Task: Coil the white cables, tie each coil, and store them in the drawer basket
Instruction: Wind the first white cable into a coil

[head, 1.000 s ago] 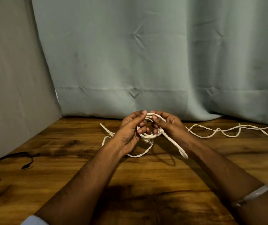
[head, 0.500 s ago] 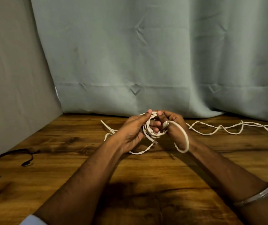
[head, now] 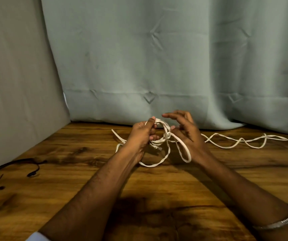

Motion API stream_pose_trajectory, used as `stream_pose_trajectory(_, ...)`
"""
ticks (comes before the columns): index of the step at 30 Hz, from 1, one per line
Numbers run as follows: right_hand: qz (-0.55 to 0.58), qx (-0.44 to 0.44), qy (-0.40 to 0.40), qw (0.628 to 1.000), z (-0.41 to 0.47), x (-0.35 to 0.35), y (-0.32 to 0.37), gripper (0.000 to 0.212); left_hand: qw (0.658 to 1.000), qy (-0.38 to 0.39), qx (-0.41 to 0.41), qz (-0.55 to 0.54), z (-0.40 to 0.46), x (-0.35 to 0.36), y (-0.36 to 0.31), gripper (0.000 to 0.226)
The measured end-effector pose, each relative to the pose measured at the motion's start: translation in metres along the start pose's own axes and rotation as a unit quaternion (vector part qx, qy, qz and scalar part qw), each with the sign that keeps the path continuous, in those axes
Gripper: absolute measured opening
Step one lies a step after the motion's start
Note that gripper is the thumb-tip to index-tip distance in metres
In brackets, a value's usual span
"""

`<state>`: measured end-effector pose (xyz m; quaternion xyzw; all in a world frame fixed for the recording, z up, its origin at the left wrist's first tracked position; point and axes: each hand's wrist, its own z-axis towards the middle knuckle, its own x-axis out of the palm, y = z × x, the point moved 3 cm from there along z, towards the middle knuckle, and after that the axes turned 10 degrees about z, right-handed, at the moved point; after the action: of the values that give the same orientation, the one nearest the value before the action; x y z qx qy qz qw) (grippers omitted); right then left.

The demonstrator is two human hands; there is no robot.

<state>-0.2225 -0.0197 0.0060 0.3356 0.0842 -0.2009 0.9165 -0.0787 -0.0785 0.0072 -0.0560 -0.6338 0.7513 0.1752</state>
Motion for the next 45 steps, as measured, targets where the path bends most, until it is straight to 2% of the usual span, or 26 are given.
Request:
stream_pose_trajectory(5, -0.142, -0.119, 0.087, 0.979, -0.002, -0.001, 0.024, 0.032, 0.998, -0.043, 0.03, 0.027, -0.001, -0.008, -0.006, 0.035)
stream_pose_trajectory(8, -0.188, -0.139, 0.137, 0.963, -0.003, 0.002, 0.028, 0.031, 0.997, -0.052, 0.039, 0.046, -0.006, -0.01, -0.01, 0.035)
stream_pose_trajectory(12, -0.242, -0.161, 0.192, 0.937, -0.001, 0.004, 0.029, 0.047, 0.995, -0.058, 0.052, 0.056, -0.005, -0.013, -0.012, 0.033)
stream_pose_trajectory(14, -0.276, -0.194, 0.204, 0.919, -0.002, 0.006, 0.028, 0.049, 0.994, -0.055, 0.058, 0.07, -0.005, -0.013, -0.012, 0.034)
stream_pose_trajectory(17, -0.283, -0.226, 0.185, 0.913, 0.0, 0.007, 0.028, 0.03, 0.991, -0.04, 0.074, 0.101, -0.006, -0.01, -0.012, 0.04)
stream_pose_trajectory(22, -0.251, -0.215, 0.117, 0.937, -0.002, 0.002, 0.025, 0.021, 0.987, 0.006, 0.078, 0.138, -0.005, -0.007, -0.006, 0.042)
stream_pose_trajectory(27, -0.199, -0.163, 0.047, 0.965, 0.001, -0.006, 0.023, 0.02, 0.998, 0.052, 0.02, 0.027, 0.001, -0.002, 0.0, 0.038)
stream_pose_trajectory(34, -0.151, -0.1, -0.041, 0.983, 0.003, -0.014, 0.017, 0.015, 0.999, 0.043, -0.012, 0.016, -0.001, -0.003, 0.001, 0.035)
stream_pose_trajectory(37, -0.153, -0.074, -0.043, 0.985, 0.003, -0.017, 0.014, 0.016, 0.999, 0.035, -0.015, 0.007, -0.001, -0.004, 0.003, 0.032)
stream_pose_trajectory(42, -0.18, -0.056, -0.037, 0.981, 0.001, -0.017, 0.013, 0.012, 0.995, 0.04, -0.041, -0.086, 0.001, -0.004, 0.003, 0.038)
stream_pose_trajectory(45, -0.189, -0.039, -0.04, 0.98, 0.001, -0.018, 0.009, 0.017, 0.995, 0.045, -0.036, -0.085, 0.0, -0.003, 0.003, 0.041)
